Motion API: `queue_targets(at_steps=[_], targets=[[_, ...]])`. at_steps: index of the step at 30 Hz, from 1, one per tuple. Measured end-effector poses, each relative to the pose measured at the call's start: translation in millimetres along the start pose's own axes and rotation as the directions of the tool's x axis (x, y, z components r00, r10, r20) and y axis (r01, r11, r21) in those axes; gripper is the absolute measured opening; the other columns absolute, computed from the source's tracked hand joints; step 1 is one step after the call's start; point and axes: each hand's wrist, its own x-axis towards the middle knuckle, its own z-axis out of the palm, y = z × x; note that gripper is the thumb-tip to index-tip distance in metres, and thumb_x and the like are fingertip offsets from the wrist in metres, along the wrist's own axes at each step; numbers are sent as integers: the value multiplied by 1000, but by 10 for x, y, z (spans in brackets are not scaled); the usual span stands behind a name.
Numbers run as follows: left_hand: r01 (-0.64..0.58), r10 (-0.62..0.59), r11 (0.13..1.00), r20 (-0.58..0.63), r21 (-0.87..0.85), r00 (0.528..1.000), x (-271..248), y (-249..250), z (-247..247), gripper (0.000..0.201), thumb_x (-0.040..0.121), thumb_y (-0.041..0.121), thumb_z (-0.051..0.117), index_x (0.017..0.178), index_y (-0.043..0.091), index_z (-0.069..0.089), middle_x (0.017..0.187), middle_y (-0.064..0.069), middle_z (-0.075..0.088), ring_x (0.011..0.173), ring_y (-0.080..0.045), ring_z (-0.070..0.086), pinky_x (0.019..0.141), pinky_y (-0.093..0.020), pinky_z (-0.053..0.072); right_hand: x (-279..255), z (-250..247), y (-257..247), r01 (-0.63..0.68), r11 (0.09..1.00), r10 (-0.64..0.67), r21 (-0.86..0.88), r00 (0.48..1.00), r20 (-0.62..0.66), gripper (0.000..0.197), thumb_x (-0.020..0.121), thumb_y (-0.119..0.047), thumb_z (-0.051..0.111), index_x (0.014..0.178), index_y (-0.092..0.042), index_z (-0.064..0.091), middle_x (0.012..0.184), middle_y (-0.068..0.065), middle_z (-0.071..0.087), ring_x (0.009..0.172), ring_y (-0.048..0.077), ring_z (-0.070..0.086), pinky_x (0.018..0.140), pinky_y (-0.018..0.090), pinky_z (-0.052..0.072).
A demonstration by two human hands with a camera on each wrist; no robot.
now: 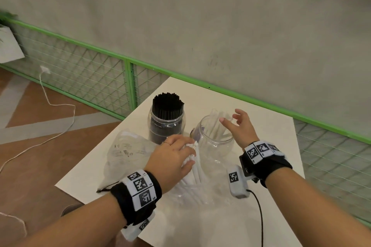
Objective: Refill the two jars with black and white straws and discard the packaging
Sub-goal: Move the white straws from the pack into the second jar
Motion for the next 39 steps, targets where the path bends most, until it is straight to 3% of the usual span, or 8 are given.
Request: queue_targets(at_steps=[6, 11, 16, 21, 27, 30, 36, 39], targets=[[-73, 72, 996, -20, -44, 997, 41, -95, 38, 22, 83, 35, 54, 96, 24, 68, 116, 8, 61, 110, -19, 51, 93, -27, 42, -140, -2, 219, 167, 885, -128, -436, 985, 117, 74, 73, -38, 80, 135, -22, 43, 130, 4, 52, 125, 26, 42, 104, 41, 36], [-72, 73, 995, 6, -70, 997, 48, -151, 45, 21, 83, 36, 53, 96, 26, 67, 118, 10, 60, 112, -21, 51, 92, -29, 44, -139, 35, 222, 98, 875, -15, -474, 984, 177, 99, 70, -33, 83, 146, -32, 19, 120, 6, 57, 117, 26, 49, 99, 40, 41], [-79, 80, 994, 14, -76, 997, 27, -203, 36, 21, 83, 36, 54, 96, 27, 67, 120, 11, 59, 114, -21, 51, 91, -28, 44, -131, -77, 190, 129, 807, 17, -577, 971, 240, 66, 90, -26, 63, 146, -24, 29, 120, 3, 61, 96, 20, 55, 88, 29, 40], [-73, 74, 996, 27, -46, 997, 20, -215, 31, 24, 83, 38, 52, 97, 27, 67, 120, 11, 60, 114, -20, 51, 90, -30, 46, -5, -174, 94, 173, 811, -163, -558, 984, 68, 15, 94, -14, 55, 107, -14, 63, 101, 8, 69, 81, 20, 58, 75, 25, 40], [-46, 46, 998, 12, -41, 999, 16, -184, 34, 22, 82, 38, 54, 96, 28, 67, 120, 11, 60, 114, -20, 52, 90, -30, 47, 152, -141, -141, 184, 912, -238, -367, 965, -109, 25, 90, -9, 62, 115, -12, 58, 115, 6, 64, 76, 21, 61, 77, 25, 42], [-23, 24, 999, 16, -42, 1000, 17, -176, 47, 23, 82, 38, 53, 97, 27, 67, 120, 11, 59, 115, -19, 51, 90, -30, 48, 91, -87, -66, 163, 911, -201, -380, 978, -63, 42, 89, -11, 64, 130, -11, 51, 129, 5, 55, 81, 16, 59, 81, 24, 41], [-5, 6, 999, 30, -49, 1000, 22, -154, 58, 22, 83, 38, 53, 96, 27, 67, 120, 11, 59, 116, -21, 51, 88, -34, 50, -124, -96, 218, 331, 676, -162, -659, 938, 306, 31, 82, -49, 68, 100, -24, 66, 103, -9, 58, 100, 16, 46, 87, 28, 39], [-8, 9, 999, 28, -45, 1000, 23, -151, 66, 22, 83, 38, 53, 96, 26, 67, 120, 11, 59, 115, -20, 51, 87, -34, 51, -143, -120, 285, 330, 620, -98, -711, 933, 347, 25, 83, -43, 68, 95, -21, 66, 100, -5, 61, 102, 19, 45, 84, 26, 36]])
